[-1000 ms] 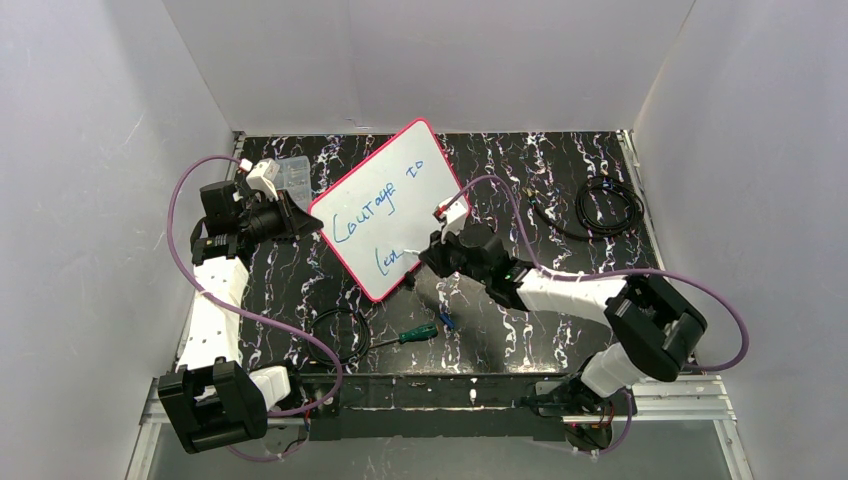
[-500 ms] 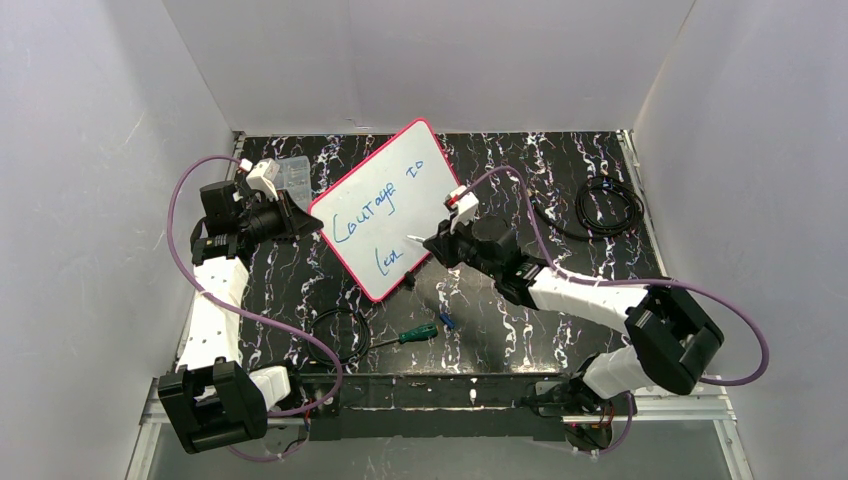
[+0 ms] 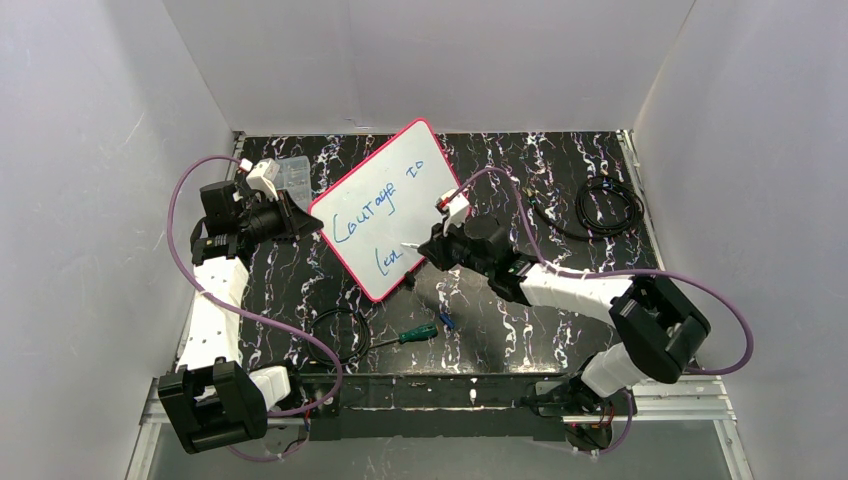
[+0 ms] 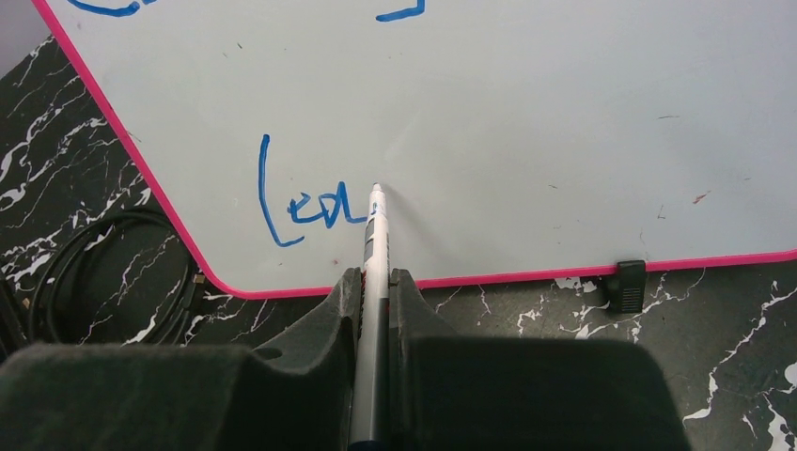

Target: Write a sentence on the whiteboard

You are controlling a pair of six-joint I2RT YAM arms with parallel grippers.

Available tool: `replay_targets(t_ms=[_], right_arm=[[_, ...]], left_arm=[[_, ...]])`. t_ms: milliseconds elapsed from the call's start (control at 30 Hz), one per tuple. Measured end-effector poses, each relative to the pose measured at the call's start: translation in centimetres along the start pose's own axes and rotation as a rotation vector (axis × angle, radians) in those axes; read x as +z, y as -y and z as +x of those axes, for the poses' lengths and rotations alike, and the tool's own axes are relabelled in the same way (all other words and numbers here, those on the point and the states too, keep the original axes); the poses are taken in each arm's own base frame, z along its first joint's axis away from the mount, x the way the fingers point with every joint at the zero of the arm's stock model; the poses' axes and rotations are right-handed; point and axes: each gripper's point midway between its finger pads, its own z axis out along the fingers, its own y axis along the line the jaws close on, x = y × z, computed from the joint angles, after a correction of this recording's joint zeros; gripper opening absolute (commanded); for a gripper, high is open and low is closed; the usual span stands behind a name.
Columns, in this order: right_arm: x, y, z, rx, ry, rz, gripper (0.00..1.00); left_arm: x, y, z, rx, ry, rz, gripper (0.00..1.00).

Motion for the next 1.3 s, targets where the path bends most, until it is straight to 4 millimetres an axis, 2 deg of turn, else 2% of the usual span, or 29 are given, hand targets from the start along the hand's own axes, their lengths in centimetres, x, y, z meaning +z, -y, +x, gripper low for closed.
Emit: replay_targets(t_ms=[467, 900, 1300], right_arm=[[0.9, 0.3, 1.0, 0.003, -0.029, 0.008, 0.01], [1.1, -0.6, 0.9, -0.001, -0.032, -0.046, 0.01], [1.0, -0.4, 1.5, 0.000, -0.044, -0.038, 0.01]], left_arm=[[0.0, 0.0, 0.0, 0.000, 0.000, 0.000, 0.00], [0.0, 0.0, 0.0, 0.000, 0.000, 0.000, 0.00], [0.0, 0.0, 0.0, 0.000, 0.000, 0.000, 0.00]])
